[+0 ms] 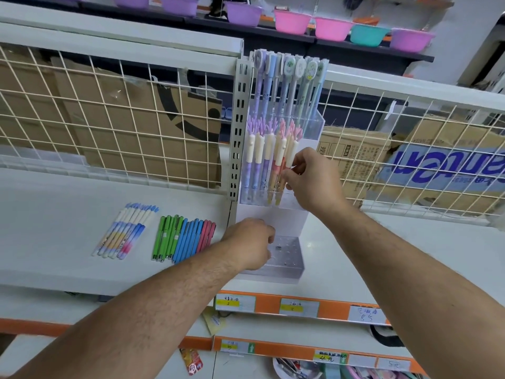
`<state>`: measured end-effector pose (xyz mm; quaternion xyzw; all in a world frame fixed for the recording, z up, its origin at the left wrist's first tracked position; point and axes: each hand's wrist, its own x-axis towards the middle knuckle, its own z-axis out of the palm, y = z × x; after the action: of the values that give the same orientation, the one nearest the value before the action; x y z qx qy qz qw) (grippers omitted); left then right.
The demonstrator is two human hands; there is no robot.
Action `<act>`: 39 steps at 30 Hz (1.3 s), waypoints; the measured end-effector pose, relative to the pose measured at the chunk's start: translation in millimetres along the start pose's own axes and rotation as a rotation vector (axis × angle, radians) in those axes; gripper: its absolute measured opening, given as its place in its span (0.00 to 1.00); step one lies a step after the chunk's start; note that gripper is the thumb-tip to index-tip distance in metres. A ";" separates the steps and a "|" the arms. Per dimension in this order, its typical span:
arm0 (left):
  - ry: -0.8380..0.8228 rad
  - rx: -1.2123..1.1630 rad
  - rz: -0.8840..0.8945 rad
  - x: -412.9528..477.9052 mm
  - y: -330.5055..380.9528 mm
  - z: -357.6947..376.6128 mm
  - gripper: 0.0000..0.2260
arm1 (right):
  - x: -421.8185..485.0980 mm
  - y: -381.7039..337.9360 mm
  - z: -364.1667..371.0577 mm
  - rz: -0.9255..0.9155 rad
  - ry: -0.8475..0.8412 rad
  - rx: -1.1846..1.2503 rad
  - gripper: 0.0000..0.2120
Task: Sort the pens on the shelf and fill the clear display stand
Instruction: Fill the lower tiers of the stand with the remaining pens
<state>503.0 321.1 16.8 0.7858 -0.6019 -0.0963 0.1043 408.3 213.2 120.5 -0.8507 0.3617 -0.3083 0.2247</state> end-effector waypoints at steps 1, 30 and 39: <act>-0.002 0.003 -0.002 0.0 0.0 0.2 0.14 | -1.4 1.9 1.1 0.002 -0.004 -0.011 0.07; 0.292 -0.276 -0.261 -61.8 -84.8 -17.4 0.01 | -57.9 -13.8 91.1 -0.074 -0.475 -0.216 0.11; 0.247 -0.218 -0.368 -101.2 -224.4 -37.6 0.04 | -57.9 -102.8 193.5 -0.045 -0.500 -0.213 0.08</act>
<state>695.2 477.6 -7.3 0.8722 -0.4171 -0.0813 0.2422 558.5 353.2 24.5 -0.9269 0.3066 -0.0538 0.2096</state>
